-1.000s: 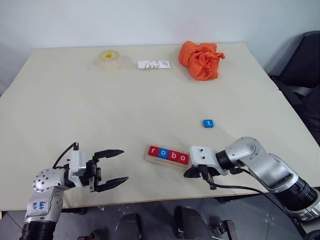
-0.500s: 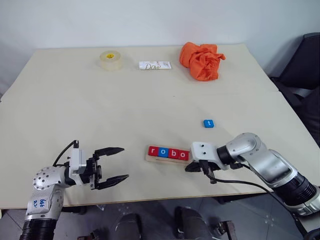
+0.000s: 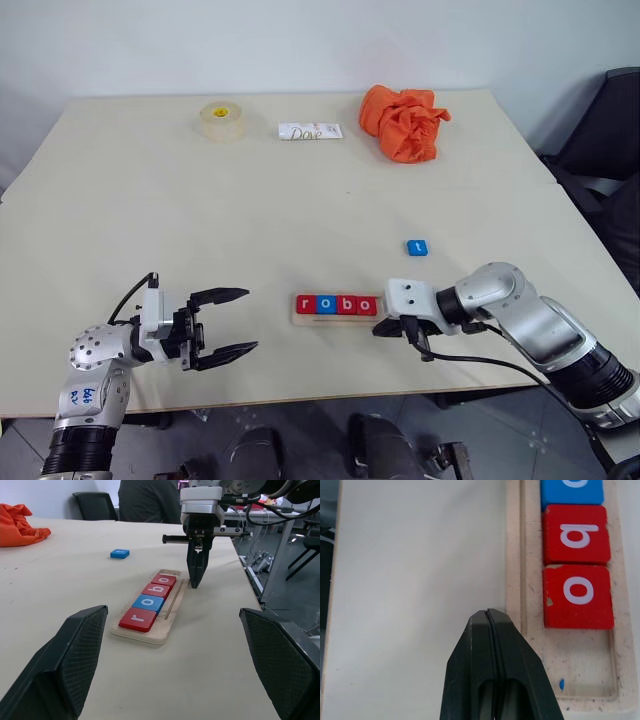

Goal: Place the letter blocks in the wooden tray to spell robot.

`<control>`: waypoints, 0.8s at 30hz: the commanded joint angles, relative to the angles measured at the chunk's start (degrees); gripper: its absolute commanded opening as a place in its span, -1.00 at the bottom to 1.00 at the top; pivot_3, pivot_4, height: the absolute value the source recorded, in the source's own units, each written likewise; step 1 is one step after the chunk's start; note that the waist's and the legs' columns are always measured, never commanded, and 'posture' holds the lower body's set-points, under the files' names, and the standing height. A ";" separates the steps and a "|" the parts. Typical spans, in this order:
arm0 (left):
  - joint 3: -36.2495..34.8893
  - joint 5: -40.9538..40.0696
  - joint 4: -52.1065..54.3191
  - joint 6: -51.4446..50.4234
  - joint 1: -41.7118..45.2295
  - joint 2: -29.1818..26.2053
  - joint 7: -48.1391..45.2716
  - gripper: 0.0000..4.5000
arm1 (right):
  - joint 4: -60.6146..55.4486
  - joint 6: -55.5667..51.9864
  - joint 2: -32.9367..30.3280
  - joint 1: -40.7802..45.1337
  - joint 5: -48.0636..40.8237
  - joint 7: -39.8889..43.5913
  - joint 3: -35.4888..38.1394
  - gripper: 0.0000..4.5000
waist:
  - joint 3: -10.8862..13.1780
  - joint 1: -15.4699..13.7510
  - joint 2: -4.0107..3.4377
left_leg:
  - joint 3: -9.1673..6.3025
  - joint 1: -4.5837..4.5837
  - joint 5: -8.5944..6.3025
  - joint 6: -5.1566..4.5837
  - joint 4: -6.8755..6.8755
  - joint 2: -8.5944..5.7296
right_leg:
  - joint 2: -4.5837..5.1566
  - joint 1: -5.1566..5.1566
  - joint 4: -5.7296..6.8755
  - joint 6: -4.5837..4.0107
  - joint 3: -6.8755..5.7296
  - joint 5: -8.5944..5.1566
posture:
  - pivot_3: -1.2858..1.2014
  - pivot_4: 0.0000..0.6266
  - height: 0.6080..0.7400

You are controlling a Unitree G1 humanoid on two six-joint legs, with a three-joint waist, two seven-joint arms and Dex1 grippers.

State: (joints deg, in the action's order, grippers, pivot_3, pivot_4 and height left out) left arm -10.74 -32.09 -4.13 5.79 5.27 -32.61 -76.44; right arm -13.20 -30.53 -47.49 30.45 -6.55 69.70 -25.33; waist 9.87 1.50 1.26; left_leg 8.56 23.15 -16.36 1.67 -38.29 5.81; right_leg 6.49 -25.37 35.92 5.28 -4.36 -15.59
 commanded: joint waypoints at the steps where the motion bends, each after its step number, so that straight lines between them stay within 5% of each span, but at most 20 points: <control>1: -0.24 -0.27 -0.08 0.90 0.57 -0.17 -0.46 1.00 | -1.00 -2.37 -1.51 -1.11 0.55 -1.39 2.67 -1.00 | 0.00 0.00 0.00 | 0.00 0.00 0.00 0.00 0.00 0.00 | 0.00 0.00 0.00 0.00 0.00 0.00 | 0.03 -0.52 1.00; 10: -0.07 0.22 -3.53 1.74 3.58 -0.19 -1.36 1.00 | -6.25 -7.44 -3.88 -6.09 -9.75 -1.24 17.05 -1.00 | 0.01 -0.10 -0.01 | 0.00 0.06 -0.02 0.01 0.08 0.01 | -0.03 -0.05 -0.07 -0.01 -0.01 -0.01 | 0.03 -0.52 1.00; 12: 0.02 0.37 -4.37 1.90 4.38 -0.14 -1.56 1.00 | -6.62 -7.68 -4.78 -8.49 -11.43 -1.27 20.23 -0.84 | 0.01 -0.12 -0.01 | 0.01 0.06 -0.02 0.01 0.10 0.00 | -0.02 -0.04 -0.11 -0.02 -0.02 -0.01 | 0.03 -0.52 1.00; 24: 0.25 0.94 -10.77 3.60 8.10 -0.48 -4.40 1.00 | -3.39 -5.94 -2.70 -25.07 -15.01 -12.66 42.47 0.97 | 0.01 -0.19 0.00 | 0.01 0.05 -0.02 0.01 0.17 -0.01 | -0.05 -0.04 -0.14 -0.01 -0.02 -0.01 | 0.03 -0.52 1.00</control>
State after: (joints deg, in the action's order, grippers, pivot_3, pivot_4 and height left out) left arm -10.17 -31.21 -14.76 8.45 12.80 -32.60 -80.02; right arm -14.44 -37.54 -50.52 5.72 -20.03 57.94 13.84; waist 9.88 1.31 1.26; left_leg 8.58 23.20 -16.38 1.68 -38.14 5.79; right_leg 6.46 -25.40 35.78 5.27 -4.38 -15.60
